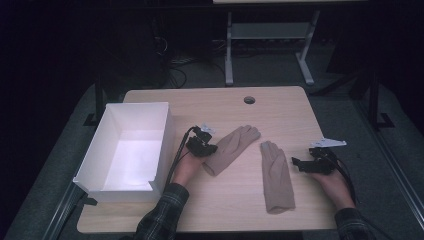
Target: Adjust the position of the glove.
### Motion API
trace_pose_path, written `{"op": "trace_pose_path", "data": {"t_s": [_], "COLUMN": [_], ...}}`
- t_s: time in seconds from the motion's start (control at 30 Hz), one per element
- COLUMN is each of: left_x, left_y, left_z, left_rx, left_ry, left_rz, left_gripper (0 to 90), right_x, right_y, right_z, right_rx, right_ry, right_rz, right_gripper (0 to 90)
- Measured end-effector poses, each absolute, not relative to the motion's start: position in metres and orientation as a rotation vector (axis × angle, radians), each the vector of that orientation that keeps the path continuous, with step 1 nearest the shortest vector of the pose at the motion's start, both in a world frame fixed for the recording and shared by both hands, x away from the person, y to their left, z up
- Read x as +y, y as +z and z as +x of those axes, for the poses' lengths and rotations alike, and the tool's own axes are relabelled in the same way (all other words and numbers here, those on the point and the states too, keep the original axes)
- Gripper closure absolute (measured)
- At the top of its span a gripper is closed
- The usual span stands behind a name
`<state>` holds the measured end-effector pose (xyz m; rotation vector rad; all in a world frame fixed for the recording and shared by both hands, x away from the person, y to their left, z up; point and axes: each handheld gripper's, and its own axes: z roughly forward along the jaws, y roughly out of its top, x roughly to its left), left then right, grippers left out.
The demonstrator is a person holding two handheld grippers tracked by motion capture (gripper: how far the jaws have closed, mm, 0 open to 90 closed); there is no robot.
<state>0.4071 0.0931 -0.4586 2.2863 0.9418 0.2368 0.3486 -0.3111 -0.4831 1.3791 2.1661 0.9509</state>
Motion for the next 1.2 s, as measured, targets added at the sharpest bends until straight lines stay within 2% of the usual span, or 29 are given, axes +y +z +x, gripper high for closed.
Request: {"op": "trace_pose_path", "data": {"t_s": [0.27,0.7,1.2], "left_x": [0.089,0.096,0.102], "left_y": [-0.456,-0.46,-0.46], "left_z": [0.388,0.353,0.317], "left_rx": [0.889,0.83,0.746], "left_ry": [0.219,0.049,-0.006], "left_rz": [2.347,2.29,2.309], "left_gripper": [89.7,89.6,89.6], "right_x": [-0.311,-0.311,-0.31], "right_y": [-0.483,-0.483,-0.483], "right_z": [0.349,0.348,0.348], "right_rx": [2.166,2.165,2.164], "right_ry": [0.95,0.95,0.957], "right_rz": [1.379,1.384,1.387], "right_gripper": [17.4,17.4,17.4]}}
